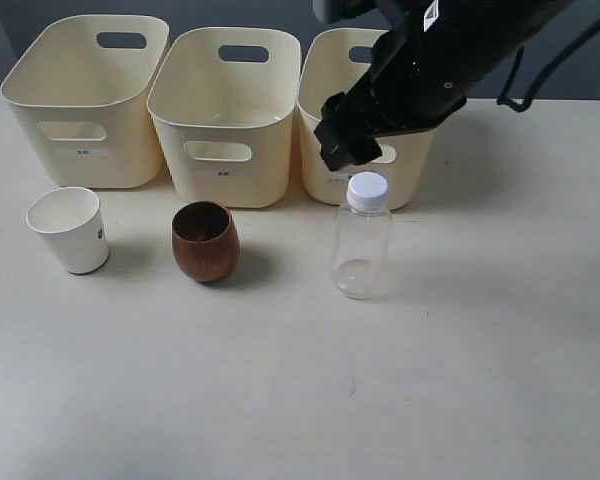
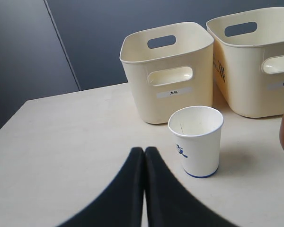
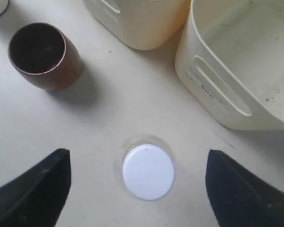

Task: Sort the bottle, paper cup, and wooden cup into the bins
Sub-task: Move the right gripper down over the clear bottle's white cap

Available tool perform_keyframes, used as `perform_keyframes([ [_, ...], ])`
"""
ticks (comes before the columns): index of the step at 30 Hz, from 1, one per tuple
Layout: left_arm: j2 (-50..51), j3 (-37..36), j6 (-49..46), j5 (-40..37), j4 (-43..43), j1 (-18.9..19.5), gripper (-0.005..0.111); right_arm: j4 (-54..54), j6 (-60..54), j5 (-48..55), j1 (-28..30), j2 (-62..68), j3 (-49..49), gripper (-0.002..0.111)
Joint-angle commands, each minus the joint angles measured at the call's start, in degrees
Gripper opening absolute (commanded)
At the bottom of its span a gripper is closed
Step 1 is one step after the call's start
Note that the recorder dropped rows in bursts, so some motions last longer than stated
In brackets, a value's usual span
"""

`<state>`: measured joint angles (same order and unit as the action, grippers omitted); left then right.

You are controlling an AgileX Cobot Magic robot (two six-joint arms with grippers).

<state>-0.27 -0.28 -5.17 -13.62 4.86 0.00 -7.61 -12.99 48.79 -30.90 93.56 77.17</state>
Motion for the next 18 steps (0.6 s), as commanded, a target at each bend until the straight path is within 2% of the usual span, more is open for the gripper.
perform_keyframes([
  [1,0.3,0.3,0.1,0.3,-0.2,-0.3,0.000,-0.6,-0.4,0.2,0.0,1.9,0.4,0.075],
  [18,0.3,0.3,0.1,0.3,-0.2,-0.3,0.000,1.4,0.6,1.9,0.1,5.3,0.3,0.075],
])
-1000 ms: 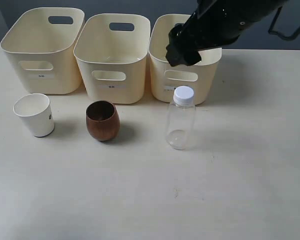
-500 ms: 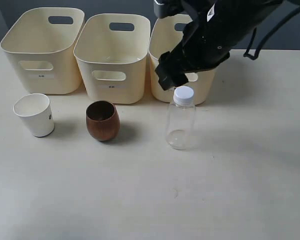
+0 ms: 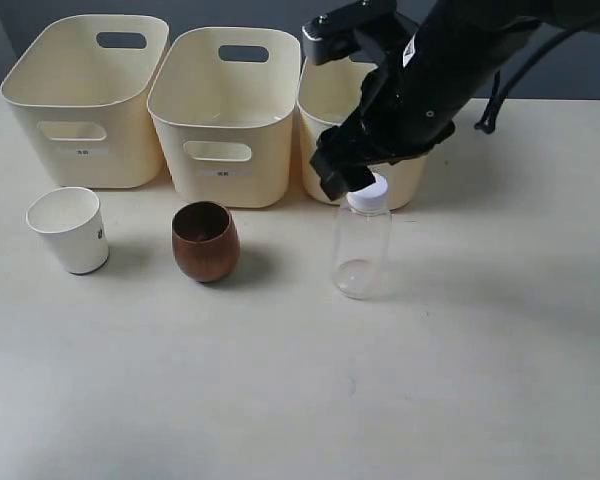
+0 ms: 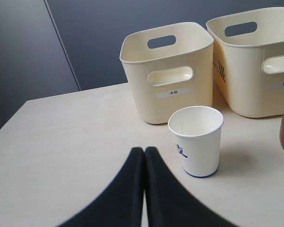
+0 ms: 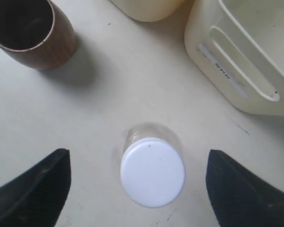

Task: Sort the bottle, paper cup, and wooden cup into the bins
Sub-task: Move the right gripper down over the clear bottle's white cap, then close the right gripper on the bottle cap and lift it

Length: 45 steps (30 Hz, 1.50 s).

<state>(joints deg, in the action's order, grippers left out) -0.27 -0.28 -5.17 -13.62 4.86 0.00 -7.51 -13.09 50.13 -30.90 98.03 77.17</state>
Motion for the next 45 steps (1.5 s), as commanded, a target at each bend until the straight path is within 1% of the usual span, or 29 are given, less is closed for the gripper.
perform_keyframes([
  [1,0.3,0.3,0.1,0.3,-0.2,-0.3,0.000,1.7,1.1,0.5,0.1,0.9,0.3,0.075],
  [8,0.3,0.3,0.1,0.3,-0.2,-0.3,0.000,3.4,2.6,0.5,0.1,1.8,0.3,0.075],
  [12,0.3,0.3,0.1,0.3,-0.2,-0.3,0.000,3.5,2.6,0.1,0.1,1.8,0.3,0.072],
  [35,0.3,0.3,0.1,0.3,-0.2,-0.3,0.000,3.4,2.6,0.5,0.1,2.9,0.3,0.071],
  [37,0.3,0.3,0.1,0.3,-0.2,-0.3,0.000,3.4,2.6,0.5,0.1,2.9,0.3,0.064],
  [38,0.3,0.3,0.1,0.3,-0.2,-0.3,0.000,3.4,2.6,0.6,0.1,2.9,0.3,0.057],
  [41,0.3,0.3,0.1,0.3,-0.2,-0.3,0.000,3.4,2.6,1.1,0.1,2.9,0.3,0.025],
  [42,0.3,0.3,0.1,0.3,-0.2,-0.3,0.000,3.4,2.2,1.1,0.1,2.9,0.3,0.011],
  [43,0.3,0.3,0.1,0.3,-0.2,-0.3,0.000,3.4,1.7,1.1,0.1,2.9,0.3,0.000],
  [45,0.3,0.3,0.1,0.3,-0.2,-0.3,0.000,3.3,1.0,1.1,0.1,2.9,0.3,0.002],
])
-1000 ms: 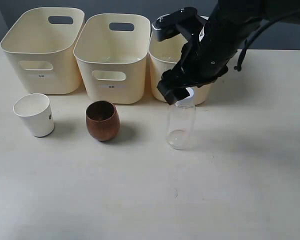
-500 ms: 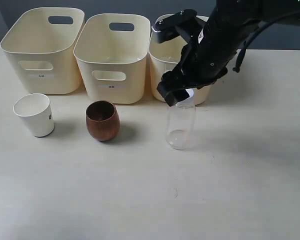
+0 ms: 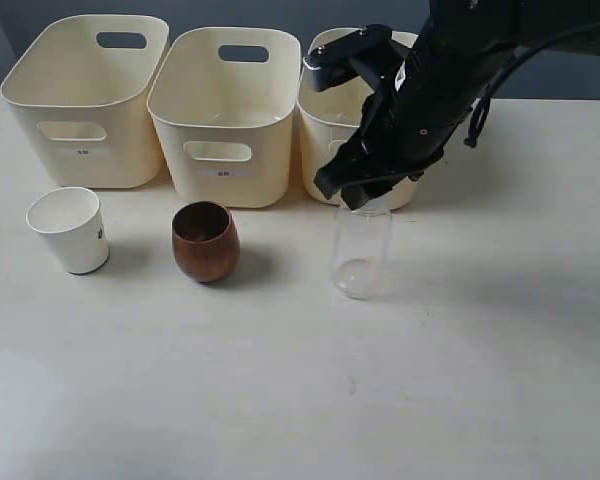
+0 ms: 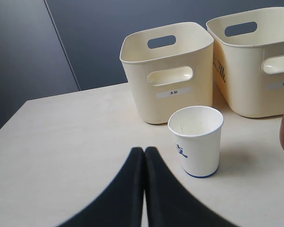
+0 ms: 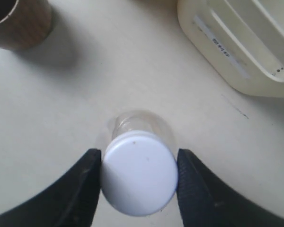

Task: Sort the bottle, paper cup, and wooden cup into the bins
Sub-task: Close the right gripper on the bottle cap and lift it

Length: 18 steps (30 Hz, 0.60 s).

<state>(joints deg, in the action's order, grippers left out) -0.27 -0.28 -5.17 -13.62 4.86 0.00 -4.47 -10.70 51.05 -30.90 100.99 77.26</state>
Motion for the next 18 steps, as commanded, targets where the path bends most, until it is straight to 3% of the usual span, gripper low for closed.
perform_keyframes([
  [1,0.3,0.3,0.1,0.3,-0.2,-0.3,0.000,0.3,-1.5,0.2,0.1,0.0,0.2,0.001],
  [18,0.3,0.3,0.1,0.3,-0.2,-0.3,0.000,2.6,-2.9,0.9,0.1,-0.3,0.2,-0.001],
])
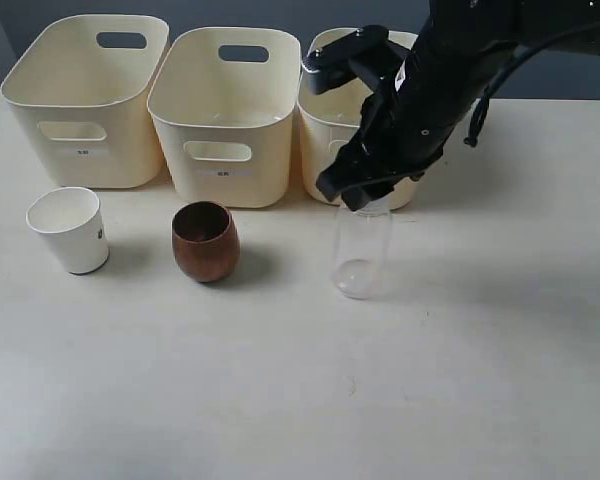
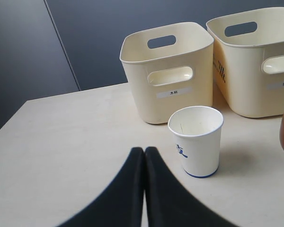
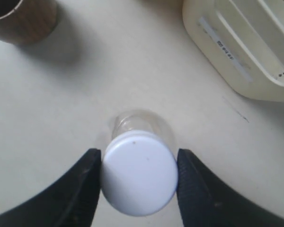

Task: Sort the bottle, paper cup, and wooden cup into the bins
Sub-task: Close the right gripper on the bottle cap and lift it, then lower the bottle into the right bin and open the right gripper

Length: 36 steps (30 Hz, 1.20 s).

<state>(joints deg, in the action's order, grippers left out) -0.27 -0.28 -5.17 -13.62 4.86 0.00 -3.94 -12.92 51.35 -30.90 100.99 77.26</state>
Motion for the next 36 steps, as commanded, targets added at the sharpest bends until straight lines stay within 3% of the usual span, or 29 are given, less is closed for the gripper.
perform_keyframes([
  [1,0.3,0.3,0.1,0.3,-0.2,-0.3,0.000,2.2,-0.6,0.5,0.1,-0.6,0.2,-0.001],
  [21,0.3,0.3,0.1,0.3,-0.2,-0.3,0.000,2.7,-2.0,-4.6,0.1,-19.5,0.2,-0.001],
  [30,0.3,0.3,0.1,0.3,-0.2,-0.3,0.000,5.9,-2.0,-15.6,0.7,-20.0,0.2,-0.001],
  [36,0.3,0.3,0.1,0.3,-0.2,-0.3,0.000,6.0,-0.5,-14.5,4.8,-13.9,6.2,-0.001],
])
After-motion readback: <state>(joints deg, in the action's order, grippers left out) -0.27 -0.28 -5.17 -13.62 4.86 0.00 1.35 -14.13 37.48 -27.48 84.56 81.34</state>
